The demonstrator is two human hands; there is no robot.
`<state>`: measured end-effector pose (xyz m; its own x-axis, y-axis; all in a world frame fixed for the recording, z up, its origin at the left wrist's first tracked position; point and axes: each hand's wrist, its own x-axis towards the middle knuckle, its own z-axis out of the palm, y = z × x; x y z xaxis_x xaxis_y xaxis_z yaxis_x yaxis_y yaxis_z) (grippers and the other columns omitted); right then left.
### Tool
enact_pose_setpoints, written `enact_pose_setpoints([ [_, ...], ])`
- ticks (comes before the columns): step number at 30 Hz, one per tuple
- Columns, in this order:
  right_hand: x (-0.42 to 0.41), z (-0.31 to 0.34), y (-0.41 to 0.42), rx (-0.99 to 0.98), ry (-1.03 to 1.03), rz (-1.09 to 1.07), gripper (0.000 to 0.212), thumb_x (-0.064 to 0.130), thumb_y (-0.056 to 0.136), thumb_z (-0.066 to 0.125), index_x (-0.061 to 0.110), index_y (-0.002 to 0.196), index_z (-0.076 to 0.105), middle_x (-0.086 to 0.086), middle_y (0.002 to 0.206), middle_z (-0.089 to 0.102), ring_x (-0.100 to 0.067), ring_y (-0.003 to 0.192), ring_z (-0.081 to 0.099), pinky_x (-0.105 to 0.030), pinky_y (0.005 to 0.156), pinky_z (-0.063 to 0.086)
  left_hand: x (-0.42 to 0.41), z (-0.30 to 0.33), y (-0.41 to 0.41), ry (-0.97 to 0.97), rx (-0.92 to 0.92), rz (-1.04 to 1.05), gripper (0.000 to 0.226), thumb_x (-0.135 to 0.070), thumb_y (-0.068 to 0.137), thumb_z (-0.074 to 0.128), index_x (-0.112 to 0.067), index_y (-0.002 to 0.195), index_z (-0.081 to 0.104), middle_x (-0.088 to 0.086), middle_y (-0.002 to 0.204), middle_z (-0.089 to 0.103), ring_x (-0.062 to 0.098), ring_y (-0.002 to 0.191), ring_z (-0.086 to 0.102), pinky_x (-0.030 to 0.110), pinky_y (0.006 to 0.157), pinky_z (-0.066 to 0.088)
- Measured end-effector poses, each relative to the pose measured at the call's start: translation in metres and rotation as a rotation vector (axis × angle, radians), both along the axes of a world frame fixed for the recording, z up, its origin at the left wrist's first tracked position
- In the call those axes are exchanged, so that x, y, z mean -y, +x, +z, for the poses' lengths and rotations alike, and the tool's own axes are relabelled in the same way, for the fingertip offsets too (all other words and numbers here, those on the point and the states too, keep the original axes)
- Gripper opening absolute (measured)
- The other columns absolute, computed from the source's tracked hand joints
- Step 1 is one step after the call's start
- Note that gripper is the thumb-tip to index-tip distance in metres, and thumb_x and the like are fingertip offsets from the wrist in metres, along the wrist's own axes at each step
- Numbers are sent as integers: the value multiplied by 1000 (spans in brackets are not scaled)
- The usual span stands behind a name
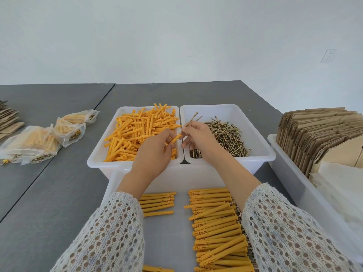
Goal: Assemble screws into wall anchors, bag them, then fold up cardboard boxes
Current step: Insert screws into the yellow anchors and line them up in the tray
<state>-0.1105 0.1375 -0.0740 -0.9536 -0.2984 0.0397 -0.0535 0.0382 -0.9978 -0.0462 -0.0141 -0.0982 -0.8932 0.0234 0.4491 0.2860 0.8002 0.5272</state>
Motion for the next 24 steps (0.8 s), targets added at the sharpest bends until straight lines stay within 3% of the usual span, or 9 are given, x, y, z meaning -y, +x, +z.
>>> enact_pose_setpoints([
  [7,1,-3,-1,-112,114,28,12,10,95,54,12,84,59,-1,67,68,-10,45,54,-21,41,40,0,-1,0,-17,1,13,10,-18,98,55,-25,106,57,-10,92,62,15,76,61,47,66,55],
  [14,2,-4,1,-167,158,48,8,11,93,57,12,86,59,-3,68,67,-16,50,51,-22,44,41,1,-1,-1,-32,15,20,9,-20,99,53,-24,107,55,-8,92,64,15,76,61,47,66,54],
  [24,3,-6,1,-209,200,70,6,12,94,55,10,90,60,-5,68,66,-11,49,49,-18,48,41,1,-1,0,-29,17,38,9,-21,99,51,-26,106,55,-12,87,64,12,74,61,46,63,55],
])
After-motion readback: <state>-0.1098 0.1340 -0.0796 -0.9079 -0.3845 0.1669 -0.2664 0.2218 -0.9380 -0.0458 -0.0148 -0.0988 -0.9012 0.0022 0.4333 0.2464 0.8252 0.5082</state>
